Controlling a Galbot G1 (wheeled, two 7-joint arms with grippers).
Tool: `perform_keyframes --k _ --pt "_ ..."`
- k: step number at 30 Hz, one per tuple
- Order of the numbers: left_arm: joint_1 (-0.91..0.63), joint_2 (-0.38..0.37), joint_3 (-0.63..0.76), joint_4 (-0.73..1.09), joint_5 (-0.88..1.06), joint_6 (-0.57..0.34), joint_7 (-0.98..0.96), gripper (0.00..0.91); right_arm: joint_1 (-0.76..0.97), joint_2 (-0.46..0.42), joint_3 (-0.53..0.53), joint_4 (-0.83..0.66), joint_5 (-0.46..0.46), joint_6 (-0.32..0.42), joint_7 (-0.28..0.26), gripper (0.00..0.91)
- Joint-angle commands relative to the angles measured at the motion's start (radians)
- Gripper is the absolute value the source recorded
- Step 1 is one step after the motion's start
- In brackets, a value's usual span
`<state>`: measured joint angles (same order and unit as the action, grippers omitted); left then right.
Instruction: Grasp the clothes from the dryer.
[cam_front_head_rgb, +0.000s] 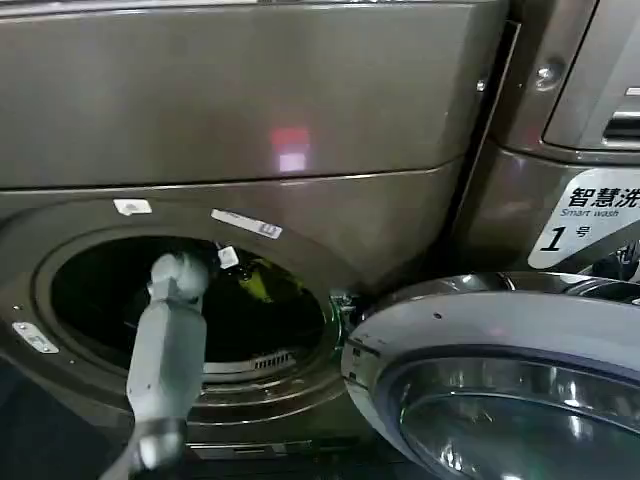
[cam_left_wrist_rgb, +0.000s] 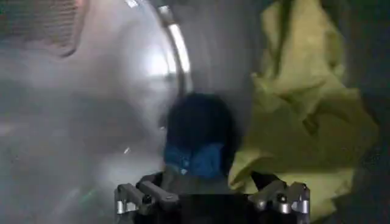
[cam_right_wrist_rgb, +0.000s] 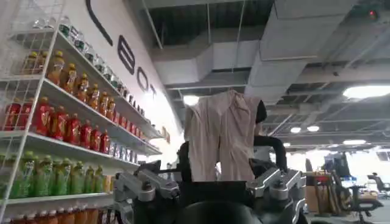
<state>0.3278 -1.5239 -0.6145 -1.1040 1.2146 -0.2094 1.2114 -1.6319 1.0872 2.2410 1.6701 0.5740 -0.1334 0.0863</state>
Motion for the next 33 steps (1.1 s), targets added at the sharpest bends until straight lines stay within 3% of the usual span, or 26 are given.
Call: perform_keyframes --k 1,16,21,33 --pt "-0.086 -0.004 -0.012 0.126 0.072 -0.104 0.135 0.907 0.000 0.003 -0.005 0.000 0.000 0.003 -0.001 0.907" --pt "-0.185 0.008 -0.009 0.360 0.077 0.035 -0.019 0.907 0.004 0.013 -0.021 0.017 -0.001 0.007 -0.002 0.907" --pt "-0.204 0.011 0.010 0.413 0.043 0.003 -0.097 0.907 0.014 0.022 -0.039 0.035 -0.002 0.008 -0.003 0.907" --pt "-0.187 0.019 0.026 0.487 -0.107 0.046 -0.072 0.907 0.030 0.034 -0.056 0.055 -0.021 0.010 -0.004 0.907"
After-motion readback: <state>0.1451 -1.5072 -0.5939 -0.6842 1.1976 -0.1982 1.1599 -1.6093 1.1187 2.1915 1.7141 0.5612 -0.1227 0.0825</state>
